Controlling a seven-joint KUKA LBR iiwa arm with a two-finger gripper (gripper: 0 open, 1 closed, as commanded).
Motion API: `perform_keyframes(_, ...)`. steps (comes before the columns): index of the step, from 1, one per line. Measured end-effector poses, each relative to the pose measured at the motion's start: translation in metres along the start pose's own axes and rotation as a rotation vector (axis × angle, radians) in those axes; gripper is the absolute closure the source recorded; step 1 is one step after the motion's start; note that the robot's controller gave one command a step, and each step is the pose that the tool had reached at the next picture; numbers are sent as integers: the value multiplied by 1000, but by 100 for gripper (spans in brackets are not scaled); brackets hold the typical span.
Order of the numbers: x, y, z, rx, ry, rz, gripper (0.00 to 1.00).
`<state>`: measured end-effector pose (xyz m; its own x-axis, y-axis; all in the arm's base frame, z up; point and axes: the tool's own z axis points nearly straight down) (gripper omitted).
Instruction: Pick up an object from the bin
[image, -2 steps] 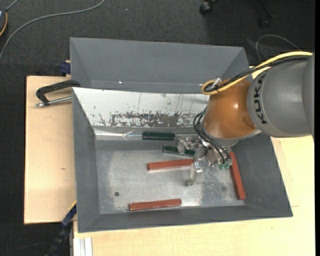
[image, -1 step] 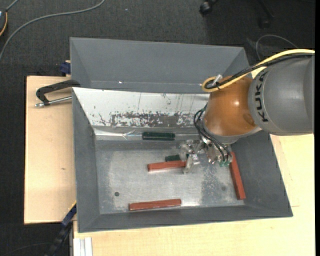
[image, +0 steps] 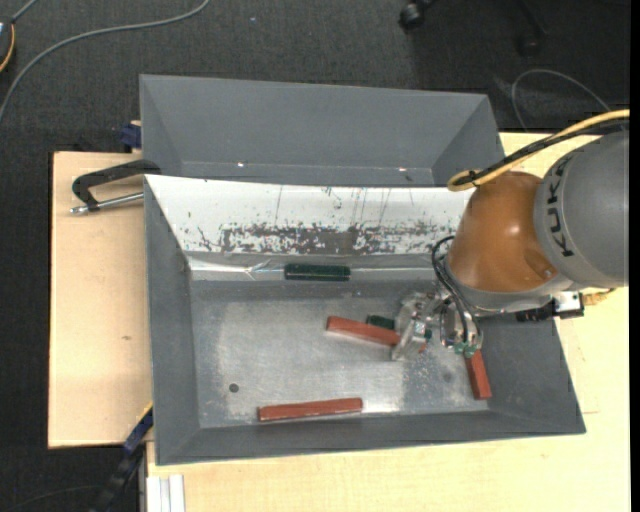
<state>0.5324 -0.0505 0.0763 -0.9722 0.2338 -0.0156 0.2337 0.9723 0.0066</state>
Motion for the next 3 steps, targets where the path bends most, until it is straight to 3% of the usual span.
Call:
perform_keyframes(1,-38,8,-164,3,0,-263,100)
perform_keyframes(2,-36,8,-160,3,9,-262,0)
perform_keyframes(3,-17,-8,-23,1,22,-483,0)
